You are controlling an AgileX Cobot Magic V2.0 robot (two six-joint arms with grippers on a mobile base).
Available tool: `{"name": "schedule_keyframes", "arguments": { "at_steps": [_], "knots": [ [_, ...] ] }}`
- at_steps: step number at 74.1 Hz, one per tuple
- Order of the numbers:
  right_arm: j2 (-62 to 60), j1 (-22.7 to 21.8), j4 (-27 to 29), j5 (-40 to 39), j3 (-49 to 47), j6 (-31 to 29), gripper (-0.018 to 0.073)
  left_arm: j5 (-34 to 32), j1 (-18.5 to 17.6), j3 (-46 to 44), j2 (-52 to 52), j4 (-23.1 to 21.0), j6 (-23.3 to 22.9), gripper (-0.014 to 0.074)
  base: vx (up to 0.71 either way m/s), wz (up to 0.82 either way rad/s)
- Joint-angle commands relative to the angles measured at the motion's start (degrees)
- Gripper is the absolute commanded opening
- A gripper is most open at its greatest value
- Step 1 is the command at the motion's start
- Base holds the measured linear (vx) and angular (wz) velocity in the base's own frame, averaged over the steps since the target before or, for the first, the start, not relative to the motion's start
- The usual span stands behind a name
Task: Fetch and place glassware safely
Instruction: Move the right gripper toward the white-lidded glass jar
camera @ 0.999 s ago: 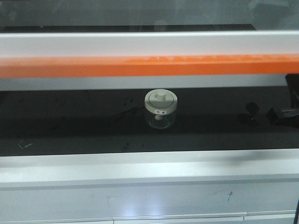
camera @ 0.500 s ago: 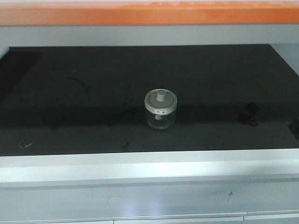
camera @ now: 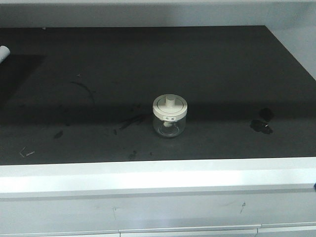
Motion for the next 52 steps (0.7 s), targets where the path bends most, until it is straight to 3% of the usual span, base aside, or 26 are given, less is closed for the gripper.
{"name": "schedule_keyframes", "arguments": {
  "at_steps": [1, 9, 35, 44, 52],
  "knots": [
    [-1.1, 1.1, -0.6, -7.6, 2.7, -0.2, -0.0001, -4.1, -0.3, 1.4, -2.5, -0.2, -0.1, -0.0007, 0.00, 0.00],
    [-2.2, 2.9, -0.4, -13.0, 6.4, 0.0, -0.0001, -6.5, -0.3, 4.3, -6.1, -0.6, -0.2, -0.0007, 0.00, 0.00],
    [-2.4, 4.6, -0.2, -14.3, 6.7, 0.0, 0.0011, -6.2, -0.3, 4.6, -7.7, -0.6, 0.0, -0.0007, 0.00, 0.00],
    [-2.4, 4.6, -0.4, -15.0, 6.6, -0.1, 0.0080, -6.2, -0.3, 4.6, -7.7, -0.6, 0.0, -0.0007, 0.00, 0.00],
    [-2.4, 4.6, -0.5, -15.0, 6.6, -0.1, 0.0204, -6.2, -0.3, 4.6, -7.7, -0.6, 0.0, -0.0007, 0.00, 0.00]
  ]
}}
